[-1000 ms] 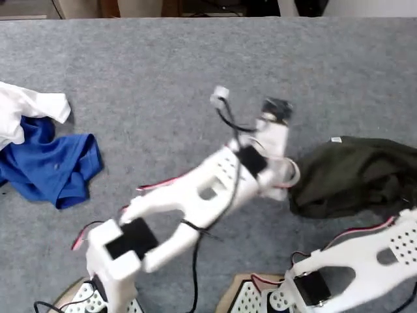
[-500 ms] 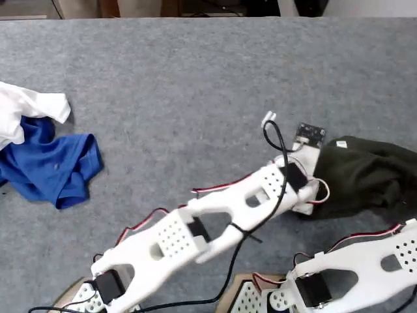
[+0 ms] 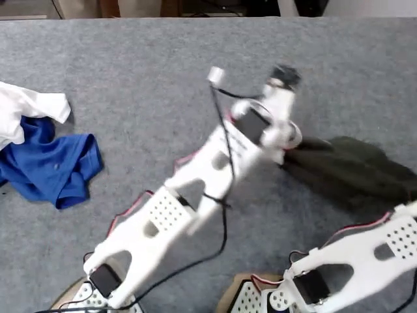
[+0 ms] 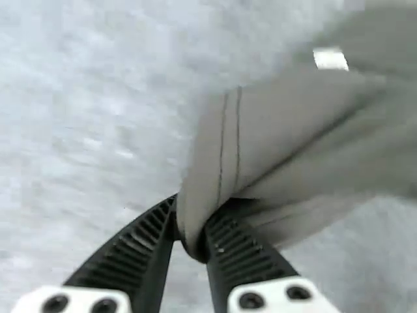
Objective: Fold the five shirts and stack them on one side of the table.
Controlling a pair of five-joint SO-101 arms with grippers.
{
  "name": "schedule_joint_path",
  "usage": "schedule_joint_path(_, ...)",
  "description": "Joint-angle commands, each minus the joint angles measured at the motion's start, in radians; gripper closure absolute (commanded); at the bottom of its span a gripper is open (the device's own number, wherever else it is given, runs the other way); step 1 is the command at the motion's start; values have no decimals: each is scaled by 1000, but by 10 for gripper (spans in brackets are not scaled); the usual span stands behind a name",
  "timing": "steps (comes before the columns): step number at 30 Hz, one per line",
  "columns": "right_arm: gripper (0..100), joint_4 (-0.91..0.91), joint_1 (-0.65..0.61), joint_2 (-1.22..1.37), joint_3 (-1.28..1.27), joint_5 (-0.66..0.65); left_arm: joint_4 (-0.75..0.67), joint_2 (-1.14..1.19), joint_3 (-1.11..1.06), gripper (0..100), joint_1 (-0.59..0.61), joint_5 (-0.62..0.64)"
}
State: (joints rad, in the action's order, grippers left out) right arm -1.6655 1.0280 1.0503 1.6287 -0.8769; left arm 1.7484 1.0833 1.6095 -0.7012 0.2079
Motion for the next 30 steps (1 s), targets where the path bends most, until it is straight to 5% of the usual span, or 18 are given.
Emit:
schedule_joint_path(1,994,-61,-119,-208,38,87,12,-130,52,981,98,-51)
schedule_joint_path(10,994,-29,-381,-639,36,316,12,-490,48,981,253,-115)
schedule_joint_path(19,993,11,-410,-972,33,410,14,-909,-46,981,385,-115)
schedule_joint_path(30,993,-118,-588,-1138,-39,322,12,-1687,-1316,981,379,-149)
